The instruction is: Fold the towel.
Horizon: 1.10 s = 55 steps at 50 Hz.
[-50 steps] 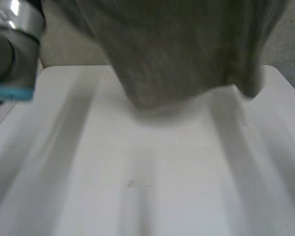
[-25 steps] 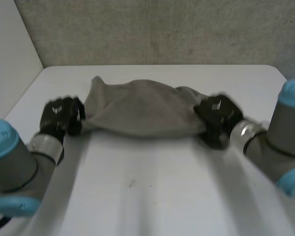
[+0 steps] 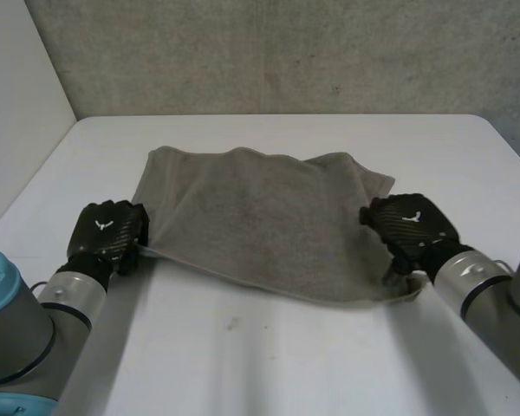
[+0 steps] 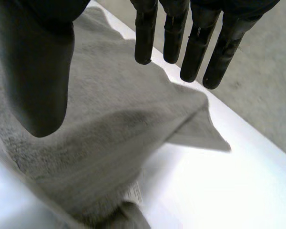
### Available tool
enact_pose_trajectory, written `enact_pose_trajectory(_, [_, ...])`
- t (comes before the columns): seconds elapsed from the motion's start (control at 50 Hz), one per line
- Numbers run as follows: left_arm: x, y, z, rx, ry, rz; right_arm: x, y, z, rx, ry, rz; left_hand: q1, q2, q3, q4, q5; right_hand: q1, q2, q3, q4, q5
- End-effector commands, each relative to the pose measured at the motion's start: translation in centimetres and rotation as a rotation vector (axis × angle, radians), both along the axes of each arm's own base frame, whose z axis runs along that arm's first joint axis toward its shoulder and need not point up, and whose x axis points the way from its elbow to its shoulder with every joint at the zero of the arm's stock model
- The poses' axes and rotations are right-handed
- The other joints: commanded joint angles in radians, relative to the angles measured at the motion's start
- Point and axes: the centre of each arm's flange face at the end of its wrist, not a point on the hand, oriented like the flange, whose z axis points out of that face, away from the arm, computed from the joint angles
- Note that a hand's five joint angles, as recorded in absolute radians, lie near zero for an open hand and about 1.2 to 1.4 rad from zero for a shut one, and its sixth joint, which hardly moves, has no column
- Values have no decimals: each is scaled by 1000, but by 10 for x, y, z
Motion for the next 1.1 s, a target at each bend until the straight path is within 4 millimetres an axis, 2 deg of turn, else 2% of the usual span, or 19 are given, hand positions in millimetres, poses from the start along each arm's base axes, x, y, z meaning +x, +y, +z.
enact_pose_trajectory(0.02, [6,-3,0,3,1,21,-13,12,-10,166,19,-42,202,179,179,179,193,-62,-66,-64,-66,-19])
enact_pose_trajectory(0.14, [6,-4,-1,3,1,21,-16,24,-18,211,30,-30,202,179,179,179,193,-68,-72,-70,-72,-25])
enact_pose_trajectory(0.26, [6,-4,0,2,1,21,-19,25,-22,211,31,-35,202,179,179,179,193,-45,-48,-47,-48,-1])
enact_pose_trajectory(0.4, [6,-4,0,2,1,21,-19,20,-34,97,97,5,202,179,179,179,193,84,81,82,81,128])
enact_pose_trajectory(0.52, [6,-4,0,2,1,21,-22,13,-47,86,151,14,202,179,179,179,193,284,280,282,280,327])
enact_pose_trajectory(0.66, [6,-4,0,2,1,23,-22,5,-48,58,141,2,202,179,179,179,193,404,401,402,401,448])
enact_pose_trajectory(0.8, [7,-4,0,2,1,23,-21,1,-51,42,137,2,202,179,179,179,193,413,410,411,410,457])
enact_pose_trajectory(0.86, [6,-4,0,2,1,23,-19,-3,-54,40,139,7,202,179,179,179,193,516,512,514,513,559])
enact_pose_trajectory(0.88, [6,-4,0,2,1,23,-18,-6,-56,40,140,5,202,179,179,179,193,676,672,674,673,719])
enact_pose_trajectory(0.9, [6,-4,0,1,2,23,-17,-8,-56,38,139,4,202,179,179,179,193,968,965,966,965,1012])
enact_pose_trajectory(0.98, [6,-6,-1,-1,2,21,-17,-14,-51,21,134,-7,202,179,179,179,193,982,978,980,978,1025])
enact_pose_trajectory(1.02, [6,-6,-2,-4,2,21,-21,-18,-40,-6,102,-33,202,179,179,179,193,982,978,980,978,1025])
enact_pose_trajectory(1.04, [5,-7,-3,-13,4,18,-21,-18,-40,-6,102,-33,89,66,66,66,80,982,978,980,978,1025])
enact_pose_trajectory(1.06, [5,-7,-3,-13,4,18,-25,-23,-29,-28,63,-63,88,64,65,65,79,982,978,980,978,1025])
enact_pose_trajectory(1.08, [3,-8,-5,-21,5,4,-35,-29,-13,-59,11,-113,-136,-159,-158,-159,-145,982,978,980,978,1025])
enact_pose_trajectory(1.1, [1,-10,-10,-19,7,-23,-35,-29,-13,-59,10,-113,-275,-298,-297,-298,-284,982,978,980,978,1025])
